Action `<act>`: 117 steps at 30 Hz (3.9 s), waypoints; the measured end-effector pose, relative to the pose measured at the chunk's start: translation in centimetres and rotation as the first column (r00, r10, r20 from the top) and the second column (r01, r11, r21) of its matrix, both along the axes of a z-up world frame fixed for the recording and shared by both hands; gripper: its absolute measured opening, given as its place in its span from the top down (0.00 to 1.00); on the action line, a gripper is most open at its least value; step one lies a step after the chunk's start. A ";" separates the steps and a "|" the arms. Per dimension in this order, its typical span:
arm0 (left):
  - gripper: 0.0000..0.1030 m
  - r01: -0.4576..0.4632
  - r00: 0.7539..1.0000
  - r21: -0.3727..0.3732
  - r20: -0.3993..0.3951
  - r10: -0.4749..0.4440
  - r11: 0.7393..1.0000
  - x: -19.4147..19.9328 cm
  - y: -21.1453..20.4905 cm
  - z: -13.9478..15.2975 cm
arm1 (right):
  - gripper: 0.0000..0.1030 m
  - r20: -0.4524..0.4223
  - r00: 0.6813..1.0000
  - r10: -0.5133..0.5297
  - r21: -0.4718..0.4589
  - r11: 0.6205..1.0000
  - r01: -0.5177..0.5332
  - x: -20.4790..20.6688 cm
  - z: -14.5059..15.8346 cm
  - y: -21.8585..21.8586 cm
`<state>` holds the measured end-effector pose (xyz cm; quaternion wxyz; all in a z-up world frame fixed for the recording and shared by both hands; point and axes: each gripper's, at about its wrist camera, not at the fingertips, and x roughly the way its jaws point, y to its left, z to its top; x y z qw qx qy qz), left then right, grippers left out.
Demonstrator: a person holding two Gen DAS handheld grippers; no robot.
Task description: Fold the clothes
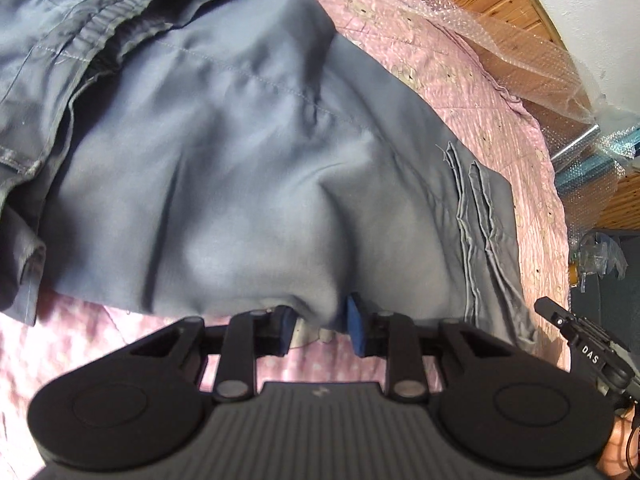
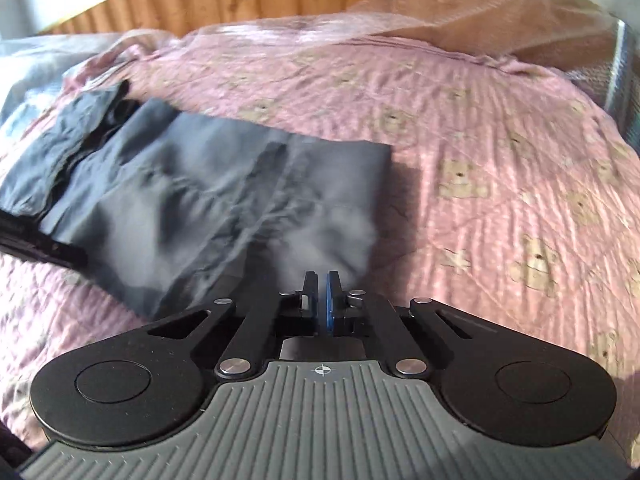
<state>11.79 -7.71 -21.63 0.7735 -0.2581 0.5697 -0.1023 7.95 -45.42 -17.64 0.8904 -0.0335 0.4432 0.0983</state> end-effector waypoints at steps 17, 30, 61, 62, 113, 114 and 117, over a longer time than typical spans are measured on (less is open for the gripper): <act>0.65 0.035 0.999 0.025 -0.004 -0.035 0.999 1.0 -0.8 0.2 | 0.93 -0.030 0.996 0.088 -0.073 0.993 -0.090 -1.7 -2.5 6.2; 0.61 0.038 0.999 0.005 0.017 -0.038 0.999 0.2 -0.8 0.0 | 0.81 -0.011 0.809 -0.587 -0.009 0.810 0.587 -6.8 -2.3 -11.9; 0.61 -0.117 0.987 -0.069 0.105 0.124 0.991 -1.3 1.0 2.1 | 0.92 0.222 0.975 0.029 -0.050 0.999 -0.018 5.8 11.2 0.1; 0.61 -0.117 0.986 -0.064 0.110 0.124 0.991 -1.3 1.1 2.3 | 1.00 0.271 0.963 -0.008 0.012 1.000 0.005 6.5 13.9 -1.4; 0.53 0.386 0.909 -0.101 0.211 -0.360 0.917 7.3 -1.9 2.6 | 1.00 -0.319 0.783 -0.534 0.803 0.286 0.523 -8.4 -9.3 16.3; 0.53 0.403 0.901 -0.091 0.212 -0.377 0.911 7.1 -2.1 2.5 | 1.00 -0.308 0.781 -0.544 0.786 0.316 0.531 -9.3 -9.0 16.9; 0.53 0.431 0.889 -0.076 0.204 -0.409 0.899 7.0 -2.4 1.7 | 0.89 -0.250 0.753 -0.608 0.776 0.340 0.532 -10.7 -8.8 16.1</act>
